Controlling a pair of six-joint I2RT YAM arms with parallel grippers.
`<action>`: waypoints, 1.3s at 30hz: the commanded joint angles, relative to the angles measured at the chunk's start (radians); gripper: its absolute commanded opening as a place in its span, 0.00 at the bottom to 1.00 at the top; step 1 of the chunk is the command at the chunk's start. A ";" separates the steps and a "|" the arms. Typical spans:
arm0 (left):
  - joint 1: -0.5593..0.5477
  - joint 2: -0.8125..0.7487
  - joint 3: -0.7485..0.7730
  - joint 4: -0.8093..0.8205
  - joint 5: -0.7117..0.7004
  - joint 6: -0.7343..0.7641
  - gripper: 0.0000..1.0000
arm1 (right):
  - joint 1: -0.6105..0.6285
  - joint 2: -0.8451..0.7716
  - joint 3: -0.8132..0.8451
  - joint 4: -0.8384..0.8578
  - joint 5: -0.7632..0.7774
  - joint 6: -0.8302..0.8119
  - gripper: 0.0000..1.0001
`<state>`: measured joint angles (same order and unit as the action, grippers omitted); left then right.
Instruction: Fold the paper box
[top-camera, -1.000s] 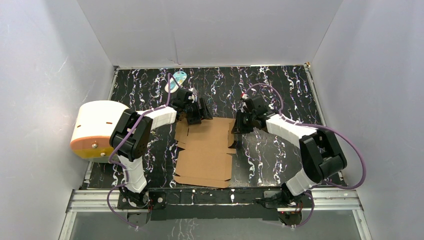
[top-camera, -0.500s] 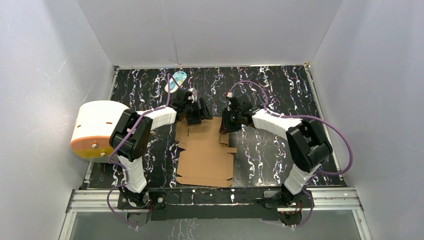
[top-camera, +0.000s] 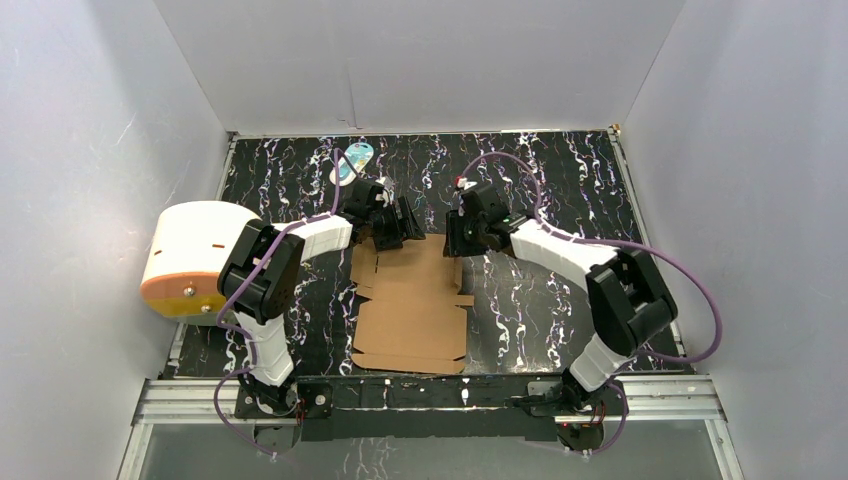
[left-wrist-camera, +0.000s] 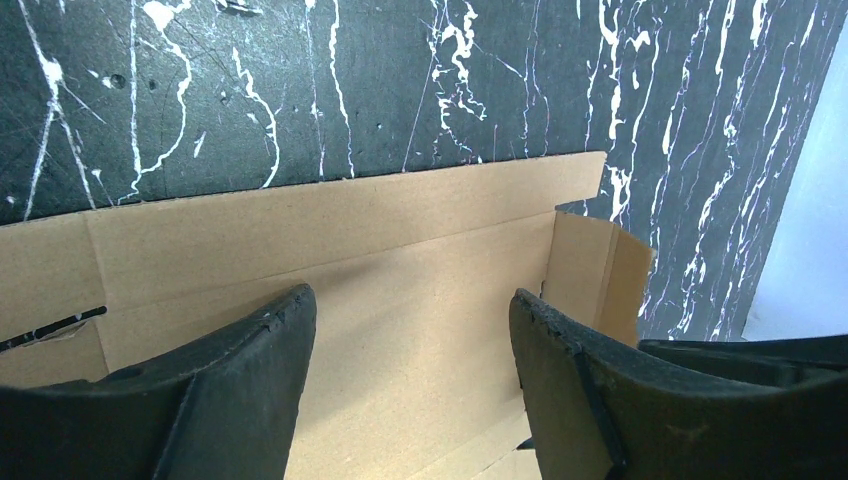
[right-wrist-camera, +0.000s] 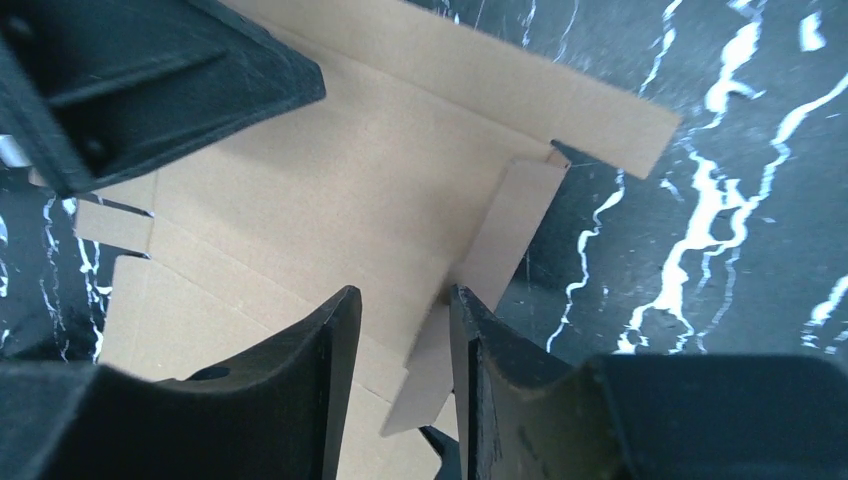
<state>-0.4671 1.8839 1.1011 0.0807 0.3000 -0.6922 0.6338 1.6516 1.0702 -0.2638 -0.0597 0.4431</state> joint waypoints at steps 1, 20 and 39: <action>-0.018 -0.008 -0.037 -0.122 0.017 0.002 0.69 | -0.036 -0.101 -0.009 0.022 0.076 -0.051 0.48; -0.018 0.007 -0.026 -0.137 0.018 0.012 0.70 | -0.233 0.023 -0.019 0.171 -0.080 -0.082 0.76; -0.018 0.011 -0.020 -0.150 0.008 0.016 0.70 | -0.234 0.198 0.061 0.205 -0.190 -0.091 0.78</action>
<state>-0.4683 1.8839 1.1023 0.0731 0.2996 -0.6876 0.4011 1.8240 1.0866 -0.0982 -0.2062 0.3550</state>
